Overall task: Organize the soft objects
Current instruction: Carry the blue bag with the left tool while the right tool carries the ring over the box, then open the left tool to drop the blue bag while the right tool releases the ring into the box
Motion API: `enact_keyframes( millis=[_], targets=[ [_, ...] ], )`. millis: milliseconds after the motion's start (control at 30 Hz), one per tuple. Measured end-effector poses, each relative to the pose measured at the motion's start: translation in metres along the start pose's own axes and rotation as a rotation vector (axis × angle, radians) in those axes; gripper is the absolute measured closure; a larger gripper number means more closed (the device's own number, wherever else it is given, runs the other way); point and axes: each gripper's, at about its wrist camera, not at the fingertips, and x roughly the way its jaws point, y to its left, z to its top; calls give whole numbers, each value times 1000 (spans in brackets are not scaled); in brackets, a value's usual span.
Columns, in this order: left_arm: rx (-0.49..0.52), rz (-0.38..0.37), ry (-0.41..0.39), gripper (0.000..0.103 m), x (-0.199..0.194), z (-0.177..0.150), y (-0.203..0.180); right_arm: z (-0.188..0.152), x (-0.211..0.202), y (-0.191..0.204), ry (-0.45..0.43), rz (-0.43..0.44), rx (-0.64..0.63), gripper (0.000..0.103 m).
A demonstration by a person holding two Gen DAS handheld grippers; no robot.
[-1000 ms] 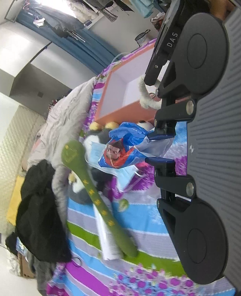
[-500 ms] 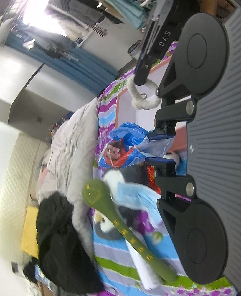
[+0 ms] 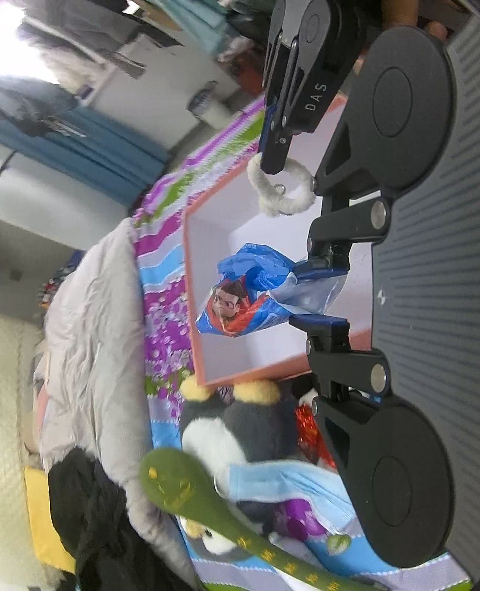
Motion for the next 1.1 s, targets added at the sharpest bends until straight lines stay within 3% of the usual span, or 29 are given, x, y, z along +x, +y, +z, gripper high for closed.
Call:
enact_keyframes(
  millis=[233, 467, 567, 633, 800, 1100],
  targets=[
    [58, 10, 145, 80, 61, 5, -24, -27, 34, -38, 122, -52, 36, 92],
    [89, 15, 199, 79, 83, 0, -27, -50, 49, -54, 173, -60, 82, 90],
    [66, 15, 215, 64, 86, -1, -22, -51, 49, -55, 176, -67, 88, 85],
    [76, 28, 211, 62, 85, -2, -20, -50, 48, -55, 170, -48, 96, 69],
    [66, 17, 196, 62, 77, -3, -15, -48, 38, -47, 131, -34, 80, 68],
    [127, 2, 59, 62, 26, -9, -23, -42, -2, -36, -16, -2, 118, 68]
  ],
)
